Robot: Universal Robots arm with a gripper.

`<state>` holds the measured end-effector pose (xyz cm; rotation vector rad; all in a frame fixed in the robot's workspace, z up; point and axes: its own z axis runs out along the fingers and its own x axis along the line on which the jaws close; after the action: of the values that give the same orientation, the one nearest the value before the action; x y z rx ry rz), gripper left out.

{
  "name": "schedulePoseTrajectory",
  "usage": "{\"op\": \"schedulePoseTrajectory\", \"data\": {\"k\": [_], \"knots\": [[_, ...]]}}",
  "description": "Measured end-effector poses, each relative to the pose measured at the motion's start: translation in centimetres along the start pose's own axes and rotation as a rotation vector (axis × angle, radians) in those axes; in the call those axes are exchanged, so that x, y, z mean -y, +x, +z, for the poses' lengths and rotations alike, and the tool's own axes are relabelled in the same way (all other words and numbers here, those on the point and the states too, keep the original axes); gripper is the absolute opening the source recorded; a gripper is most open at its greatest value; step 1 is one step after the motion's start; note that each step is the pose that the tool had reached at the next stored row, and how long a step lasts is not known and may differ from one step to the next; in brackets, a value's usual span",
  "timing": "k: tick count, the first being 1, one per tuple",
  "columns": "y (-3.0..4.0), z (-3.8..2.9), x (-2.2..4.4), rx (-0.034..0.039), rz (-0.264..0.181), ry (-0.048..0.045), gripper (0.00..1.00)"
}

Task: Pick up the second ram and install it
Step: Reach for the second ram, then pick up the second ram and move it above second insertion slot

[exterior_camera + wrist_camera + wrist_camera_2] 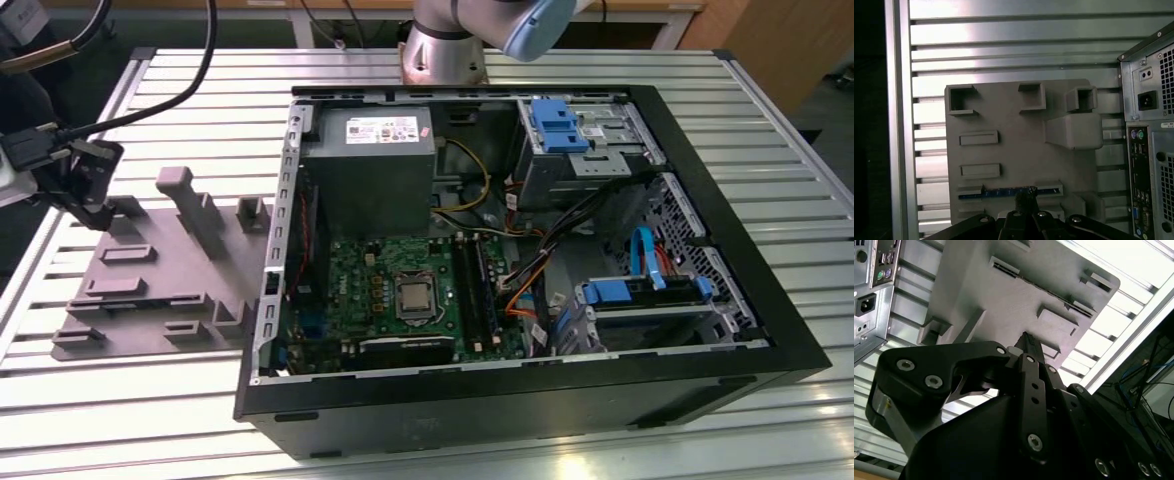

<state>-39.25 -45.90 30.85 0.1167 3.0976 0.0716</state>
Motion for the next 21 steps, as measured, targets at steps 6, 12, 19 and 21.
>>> {"op": "schedulePoseTrajectory", "data": {"k": [6, 12, 19, 21], "knots": [[0.15, 0.30, 0.14, -0.0002, 0.000, 0.0002, 0.11], [0.15, 0.34, 0.14, -0.0001, 0.000, 0.0000, 0.11], [0.15, 0.35, 0.14, 0.0000, 0.000, 0.0000, 0.11], [0.15, 0.35, 0.14, -0.0004, -0.007, -0.0002, 0.11]]}}
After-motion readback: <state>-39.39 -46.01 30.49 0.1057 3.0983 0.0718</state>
